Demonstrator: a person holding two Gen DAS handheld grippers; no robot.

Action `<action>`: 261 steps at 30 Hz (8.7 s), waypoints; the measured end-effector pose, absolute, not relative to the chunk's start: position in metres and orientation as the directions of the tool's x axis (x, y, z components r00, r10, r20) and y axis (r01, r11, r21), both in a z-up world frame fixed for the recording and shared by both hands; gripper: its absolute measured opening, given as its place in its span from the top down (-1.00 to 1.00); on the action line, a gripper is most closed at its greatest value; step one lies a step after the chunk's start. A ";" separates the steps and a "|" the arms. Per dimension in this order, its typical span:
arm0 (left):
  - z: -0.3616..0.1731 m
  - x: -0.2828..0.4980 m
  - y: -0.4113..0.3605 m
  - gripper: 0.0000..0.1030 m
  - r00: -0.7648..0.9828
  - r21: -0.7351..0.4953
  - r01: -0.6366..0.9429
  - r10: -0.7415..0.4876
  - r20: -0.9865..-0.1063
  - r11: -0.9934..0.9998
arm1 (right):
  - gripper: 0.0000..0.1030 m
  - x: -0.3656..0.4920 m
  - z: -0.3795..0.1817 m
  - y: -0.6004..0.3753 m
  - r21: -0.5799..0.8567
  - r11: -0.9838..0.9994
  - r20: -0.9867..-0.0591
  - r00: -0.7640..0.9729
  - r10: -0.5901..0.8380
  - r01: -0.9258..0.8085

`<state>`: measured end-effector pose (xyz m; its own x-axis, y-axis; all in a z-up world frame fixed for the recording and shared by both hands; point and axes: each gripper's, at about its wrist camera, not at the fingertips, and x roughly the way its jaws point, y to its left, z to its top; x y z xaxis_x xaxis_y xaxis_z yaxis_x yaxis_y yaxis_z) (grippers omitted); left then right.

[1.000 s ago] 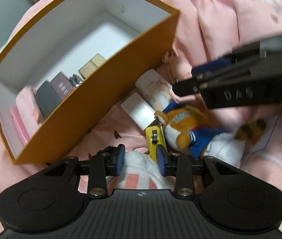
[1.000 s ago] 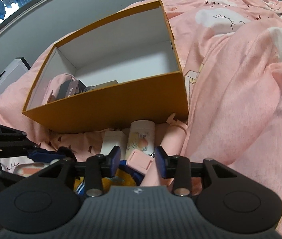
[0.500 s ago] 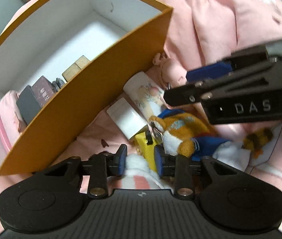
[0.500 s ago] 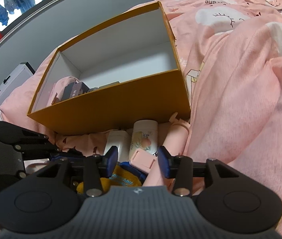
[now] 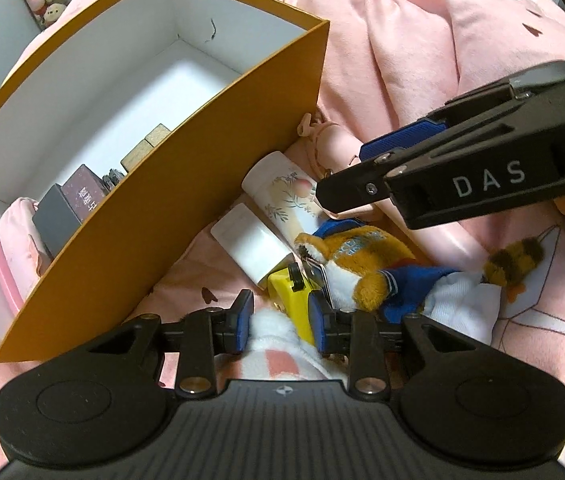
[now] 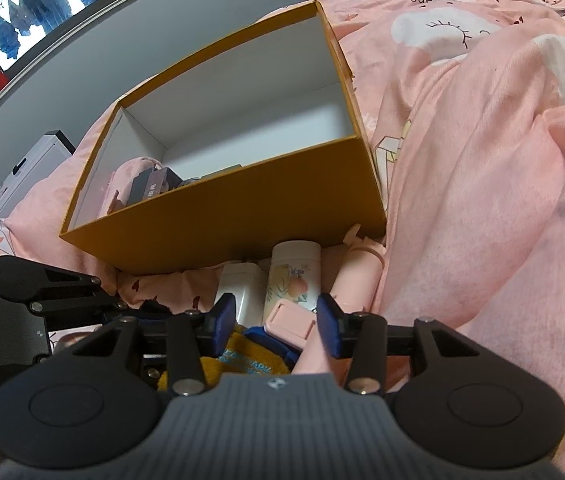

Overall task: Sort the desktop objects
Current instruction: 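Grasp the yellow tape measure with left tool while right tool grasps white charger plug, then lift the tape measure with left tool while right tool lifts the charger, then lower the tape measure and charger into the orange box with both tools, then set tape measure and charger upright beside the olive-gold box, open both tools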

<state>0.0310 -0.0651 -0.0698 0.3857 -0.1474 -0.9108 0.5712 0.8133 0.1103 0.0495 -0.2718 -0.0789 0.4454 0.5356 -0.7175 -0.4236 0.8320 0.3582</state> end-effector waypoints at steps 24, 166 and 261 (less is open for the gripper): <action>-0.077 0.045 -0.074 0.41 0.287 0.003 0.473 -0.151 -0.946 0.881 | 0.08 0.057 -0.082 -0.280 0.434 0.815 -0.705 0.417 0.573 -0.385; -0.070 0.060 0.039 0.57 0.450 -0.241 0.088 -0.254 -0.856 0.967 | 0.32 0.074 -0.100 -0.224 0.541 0.771 -0.709 0.312 0.633 -0.335; -0.033 0.162 0.029 0.47 0.391 -0.549 -0.159 -0.459 -0.798 0.820 | 0.33 0.184 -0.054 -0.140 -0.038 0.609 -0.964 0.190 0.186 -0.792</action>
